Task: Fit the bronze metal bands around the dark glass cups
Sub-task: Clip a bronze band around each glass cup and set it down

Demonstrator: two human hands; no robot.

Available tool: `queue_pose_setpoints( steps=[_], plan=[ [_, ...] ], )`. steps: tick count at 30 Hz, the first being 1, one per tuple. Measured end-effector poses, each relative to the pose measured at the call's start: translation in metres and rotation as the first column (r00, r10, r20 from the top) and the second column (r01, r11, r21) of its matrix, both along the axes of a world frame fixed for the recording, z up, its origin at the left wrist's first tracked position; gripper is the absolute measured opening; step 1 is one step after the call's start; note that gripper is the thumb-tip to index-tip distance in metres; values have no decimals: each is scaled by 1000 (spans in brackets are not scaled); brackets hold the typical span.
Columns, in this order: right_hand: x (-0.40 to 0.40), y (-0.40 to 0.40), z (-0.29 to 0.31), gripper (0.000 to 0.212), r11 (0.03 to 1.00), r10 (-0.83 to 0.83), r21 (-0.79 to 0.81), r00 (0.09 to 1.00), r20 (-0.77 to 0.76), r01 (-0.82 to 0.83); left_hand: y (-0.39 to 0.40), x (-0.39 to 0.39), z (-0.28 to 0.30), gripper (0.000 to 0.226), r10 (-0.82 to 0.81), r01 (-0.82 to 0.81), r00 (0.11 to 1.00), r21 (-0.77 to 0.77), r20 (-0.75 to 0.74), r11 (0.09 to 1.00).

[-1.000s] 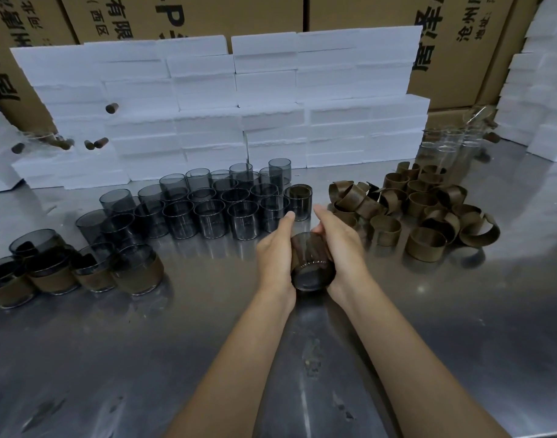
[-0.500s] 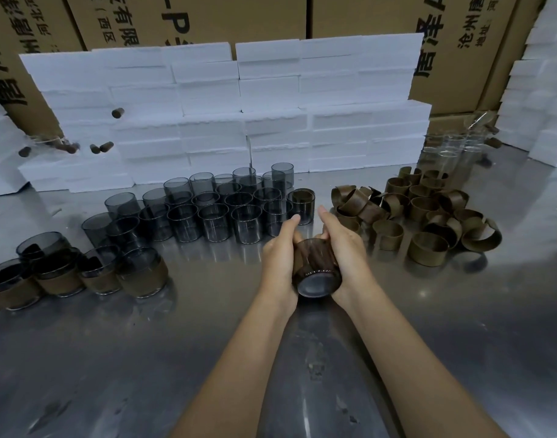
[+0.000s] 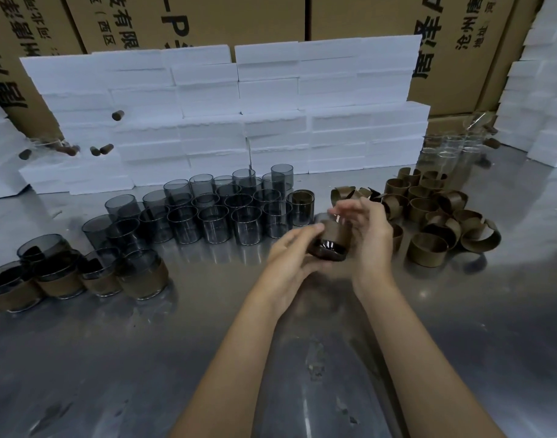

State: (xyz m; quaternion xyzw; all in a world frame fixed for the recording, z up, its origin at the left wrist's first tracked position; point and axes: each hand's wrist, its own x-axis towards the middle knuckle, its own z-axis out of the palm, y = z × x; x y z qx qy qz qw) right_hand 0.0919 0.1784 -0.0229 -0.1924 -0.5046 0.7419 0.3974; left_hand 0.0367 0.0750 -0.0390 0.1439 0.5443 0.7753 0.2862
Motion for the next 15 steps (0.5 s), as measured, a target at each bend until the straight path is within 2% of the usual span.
queue_pose_setpoints(
  steps=[2, 4, 6, 10, 12, 15],
  plan=[
    [-1, -1, 0, 41, 995, 103, 1, 994, 37, -104, -3, -5, 3, 31, 27, -48, 986, 127, 167, 991],
    [-2, -3, 0, 50, 979, 198, 22, 972, 127, -202, -9, -9, 6, 43, 2, -97, 944, 270, 329, 958],
    [-3, -7, -2, 57, 949, 281, 79, 934, 222, -305, -14, -13, 5, 48, 4, -162, 913, 353, 407, 922],
    [-6, -20, -14, 67, 835, 290, 341, 872, 394, -432, -18, -16, 1, 49, 0, -160, 921, 380, 389, 911],
    [-9, -25, -20, 67, 788, 207, 459, 879, 430, -410, -19, -15, 2, 51, 2, -139, 931, 349, 365, 927],
    [-11, -28, -24, 59, 771, 118, 543, 913, 391, -333, -18, -17, 4, 49, 72, -167, 945, 280, 319, 945]
  ],
)
